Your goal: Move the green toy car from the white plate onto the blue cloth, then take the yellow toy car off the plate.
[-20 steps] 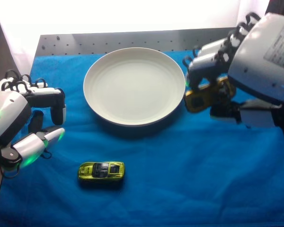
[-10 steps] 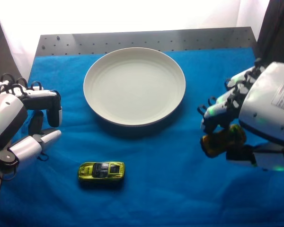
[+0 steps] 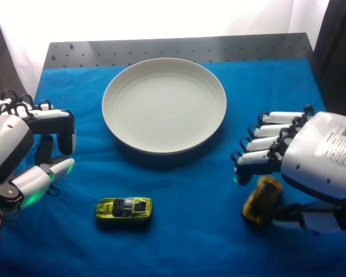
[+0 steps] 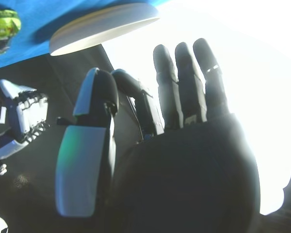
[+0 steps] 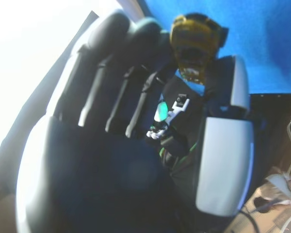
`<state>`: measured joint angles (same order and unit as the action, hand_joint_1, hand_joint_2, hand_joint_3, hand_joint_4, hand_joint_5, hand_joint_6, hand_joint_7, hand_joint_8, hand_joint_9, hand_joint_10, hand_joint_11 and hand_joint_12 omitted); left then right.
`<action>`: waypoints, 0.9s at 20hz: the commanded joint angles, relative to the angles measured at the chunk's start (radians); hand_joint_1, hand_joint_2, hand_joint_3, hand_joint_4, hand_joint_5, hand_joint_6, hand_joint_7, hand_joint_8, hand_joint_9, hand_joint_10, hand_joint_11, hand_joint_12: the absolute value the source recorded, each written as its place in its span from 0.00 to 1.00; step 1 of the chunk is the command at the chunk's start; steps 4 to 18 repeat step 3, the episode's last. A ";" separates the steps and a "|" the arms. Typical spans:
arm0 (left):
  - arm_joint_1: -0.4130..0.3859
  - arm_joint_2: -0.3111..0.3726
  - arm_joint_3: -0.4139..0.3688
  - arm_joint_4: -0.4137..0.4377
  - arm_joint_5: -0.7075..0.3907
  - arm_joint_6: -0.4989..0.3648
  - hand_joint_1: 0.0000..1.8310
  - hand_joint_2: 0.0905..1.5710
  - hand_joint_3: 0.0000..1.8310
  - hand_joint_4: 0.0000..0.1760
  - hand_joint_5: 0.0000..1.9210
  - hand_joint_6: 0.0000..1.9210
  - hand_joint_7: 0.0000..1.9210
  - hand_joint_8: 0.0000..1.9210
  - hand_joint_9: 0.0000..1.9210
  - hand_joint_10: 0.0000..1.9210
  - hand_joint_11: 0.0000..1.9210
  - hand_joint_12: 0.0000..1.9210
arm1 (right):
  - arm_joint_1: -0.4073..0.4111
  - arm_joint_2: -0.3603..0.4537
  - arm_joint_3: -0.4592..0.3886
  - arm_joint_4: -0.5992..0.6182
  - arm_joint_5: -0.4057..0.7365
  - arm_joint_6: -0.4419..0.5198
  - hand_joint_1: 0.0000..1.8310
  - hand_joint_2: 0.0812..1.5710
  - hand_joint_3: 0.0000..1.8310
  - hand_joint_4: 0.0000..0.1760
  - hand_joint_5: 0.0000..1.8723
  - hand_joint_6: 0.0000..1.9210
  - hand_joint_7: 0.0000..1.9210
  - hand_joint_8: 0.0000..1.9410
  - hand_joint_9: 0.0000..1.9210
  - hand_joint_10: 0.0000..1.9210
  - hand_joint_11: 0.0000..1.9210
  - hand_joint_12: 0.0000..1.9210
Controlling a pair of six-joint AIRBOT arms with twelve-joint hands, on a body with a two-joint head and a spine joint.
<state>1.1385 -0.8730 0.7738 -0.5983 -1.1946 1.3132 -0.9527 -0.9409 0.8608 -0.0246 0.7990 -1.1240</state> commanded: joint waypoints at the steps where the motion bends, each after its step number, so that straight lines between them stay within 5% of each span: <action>1: -0.007 0.005 -0.001 0.034 -0.119 -0.002 0.43 0.84 0.00 1.00 0.30 0.81 0.28 0.00 0.17 0.06 0.00 0.50 | 0.006 -0.003 -0.001 0.002 0.125 -0.001 0.58 0.51 0.00 0.00 0.25 0.22 0.18 0.31 0.08 0.62 0.06 0.90; 3: -0.007 0.005 -0.001 0.034 -0.119 -0.002 0.44 0.83 0.00 1.00 0.31 0.81 0.27 0.00 0.17 0.06 0.00 0.50 | 0.006 -0.003 0.002 0.009 0.126 -0.001 0.55 0.49 0.00 0.00 0.23 0.15 0.16 0.31 0.07 0.57 0.01 0.86; 18: -0.007 0.005 -0.001 0.034 -0.119 -0.002 0.44 0.83 0.00 1.00 0.31 0.81 0.27 0.00 0.17 0.06 0.00 0.50 | 0.006 -0.003 0.002 0.009 0.126 -0.001 0.55 0.49 0.00 0.00 0.23 0.15 0.16 0.31 0.07 0.57 0.01 0.86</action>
